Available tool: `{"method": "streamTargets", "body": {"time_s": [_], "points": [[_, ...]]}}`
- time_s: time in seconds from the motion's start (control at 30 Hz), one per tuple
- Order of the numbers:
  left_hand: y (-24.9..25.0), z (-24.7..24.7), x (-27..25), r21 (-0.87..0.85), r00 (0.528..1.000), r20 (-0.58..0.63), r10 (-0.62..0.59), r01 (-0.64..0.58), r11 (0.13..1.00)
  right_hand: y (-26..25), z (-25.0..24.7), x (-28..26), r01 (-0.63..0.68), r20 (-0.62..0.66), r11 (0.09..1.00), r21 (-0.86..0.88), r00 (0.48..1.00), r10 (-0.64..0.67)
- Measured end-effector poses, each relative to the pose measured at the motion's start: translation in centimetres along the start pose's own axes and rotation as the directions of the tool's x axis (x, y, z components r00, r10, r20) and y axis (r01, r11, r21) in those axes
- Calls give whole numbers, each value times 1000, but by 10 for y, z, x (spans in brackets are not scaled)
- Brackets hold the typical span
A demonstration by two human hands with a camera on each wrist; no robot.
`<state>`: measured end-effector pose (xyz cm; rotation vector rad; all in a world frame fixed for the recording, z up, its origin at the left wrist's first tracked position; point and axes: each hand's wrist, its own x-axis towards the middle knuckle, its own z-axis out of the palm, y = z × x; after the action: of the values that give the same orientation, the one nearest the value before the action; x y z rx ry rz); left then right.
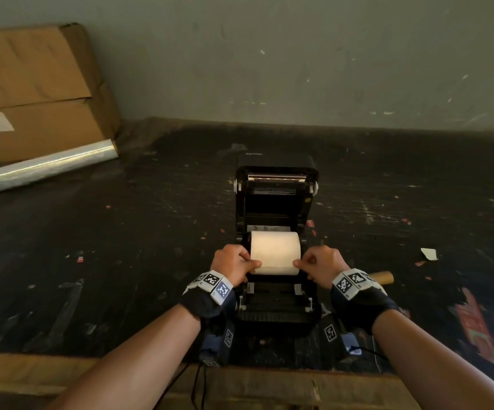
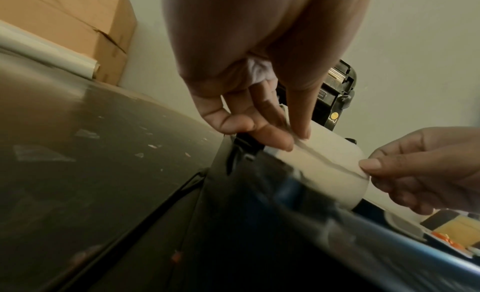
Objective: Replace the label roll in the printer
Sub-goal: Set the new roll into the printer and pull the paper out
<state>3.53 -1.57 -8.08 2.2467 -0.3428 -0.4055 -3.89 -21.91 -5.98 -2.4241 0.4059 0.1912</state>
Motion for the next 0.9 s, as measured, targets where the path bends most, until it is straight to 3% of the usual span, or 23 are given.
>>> {"method": "streamTargets", "body": {"time_s": [0.27, 0.5, 0.73, 0.9], "points": [[-5, 1, -2, -45, 1000, 0, 17, -17, 999, 9, 3, -4, -16, 43, 999, 50, 999, 14], [-11, -5, -4, 0, 987, 161, -25, 26, 1000, 11, 9, -4, 3, 74, 999, 42, 997, -6], [-5, -2, -6, 97, 998, 68, 8, -15, 995, 13, 12, -6, 43, 35, 999, -8, 998, -43], [-4, 1, -9, 167, 996, 90, 22, -37, 985, 13, 16, -7, 50, 61, 997, -59, 997, -47]]}}
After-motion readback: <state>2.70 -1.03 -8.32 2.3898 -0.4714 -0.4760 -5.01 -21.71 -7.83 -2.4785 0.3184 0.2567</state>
